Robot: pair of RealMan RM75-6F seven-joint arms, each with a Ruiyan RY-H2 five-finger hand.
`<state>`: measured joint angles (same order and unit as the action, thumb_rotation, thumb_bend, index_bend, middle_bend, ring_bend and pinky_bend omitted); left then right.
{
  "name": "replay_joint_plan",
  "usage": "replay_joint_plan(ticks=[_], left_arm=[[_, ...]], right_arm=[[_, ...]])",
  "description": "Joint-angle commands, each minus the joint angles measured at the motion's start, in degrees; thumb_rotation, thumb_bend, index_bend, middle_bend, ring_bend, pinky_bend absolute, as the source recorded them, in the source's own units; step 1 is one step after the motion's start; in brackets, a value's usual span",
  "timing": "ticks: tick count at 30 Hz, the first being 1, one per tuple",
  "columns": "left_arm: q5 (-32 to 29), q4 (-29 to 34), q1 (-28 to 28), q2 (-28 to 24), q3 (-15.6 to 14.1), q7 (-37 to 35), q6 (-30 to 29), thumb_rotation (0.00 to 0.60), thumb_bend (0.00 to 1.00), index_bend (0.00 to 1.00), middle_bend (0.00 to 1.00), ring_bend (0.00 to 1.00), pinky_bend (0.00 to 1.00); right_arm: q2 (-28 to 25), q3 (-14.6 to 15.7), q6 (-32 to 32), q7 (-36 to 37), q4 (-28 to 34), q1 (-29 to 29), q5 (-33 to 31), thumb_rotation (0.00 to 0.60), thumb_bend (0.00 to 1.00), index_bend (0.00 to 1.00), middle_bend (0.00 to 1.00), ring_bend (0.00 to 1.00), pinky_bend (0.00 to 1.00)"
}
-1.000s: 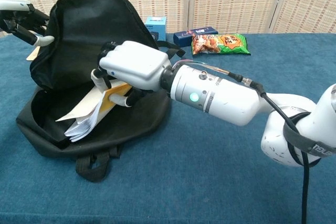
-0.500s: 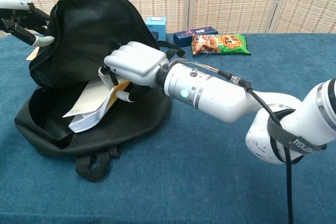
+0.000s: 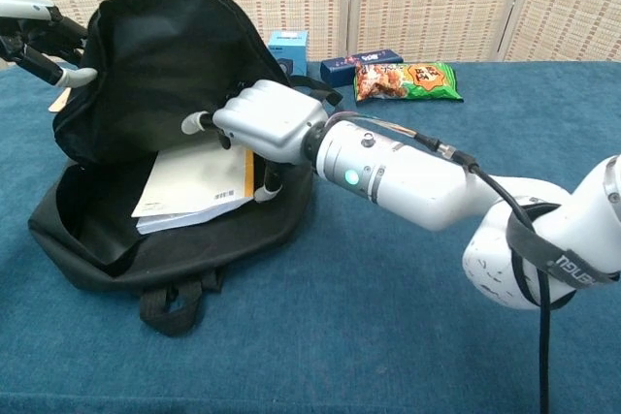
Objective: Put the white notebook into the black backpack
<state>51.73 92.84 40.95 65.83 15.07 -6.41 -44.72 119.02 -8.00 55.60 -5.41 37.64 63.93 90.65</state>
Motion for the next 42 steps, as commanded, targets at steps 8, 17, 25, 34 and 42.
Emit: replay_joint_plan(ticks=[8, 17, 25, 34, 42], left_arm=[[-0.94, -0.48, 0.30, -0.34, 0.23, 0.15, 0.00, 0.600, 0.50, 0.67, 0.30, 0.30, 0.09], [-1.83, -0.30, -0.27, -0.79, 0.55, -0.37, -1.04, 0.600, 0.50, 0.59, 0.30, 0.30, 0.09], [4.81, 4.31, -3.55, -2.37, -1.72, -0.65, -4.47, 0.600, 0.44, 0.33, 0.30, 0.30, 0.09], [11.31, 7.86, -8.20, -4.47, -3.54, -2.27, -10.37, 0.600, 0.36, 0.22, 0.26, 0.29, 0.09], [14.89, 7.82, -15.00, -5.35, -5.00, -0.98, -21.94, 0.600, 0.36, 0.25, 0.26, 0.29, 0.09]], right_arm=[[-13.02, 3.93, 5.38, -6.84, 18.74, -7.13, 1.40, 0.600, 0.00, 0.07, 0.27, 0.14, 0.06], [-27.63, 7.94, 15.28, -11.81, 36.11, -15.96, 4.16, 0.600, 0.00, 0.07, 0.27, 0.14, 0.06], [-39.03, 10.59, 22.86, -13.09, 44.72, -23.85, 5.44, 0.600, 0.00, 0.07, 0.27, 0.14, 0.06], [-45.99, 11.26, 25.39, -11.45, 47.99, -29.74, 3.68, 0.600, 0.01, 0.07, 0.27, 0.14, 0.08], [-52.63, 11.18, 27.46, -7.34, 51.79, -35.42, 0.26, 0.600, 0.23, 0.26, 0.37, 0.28, 0.35]])
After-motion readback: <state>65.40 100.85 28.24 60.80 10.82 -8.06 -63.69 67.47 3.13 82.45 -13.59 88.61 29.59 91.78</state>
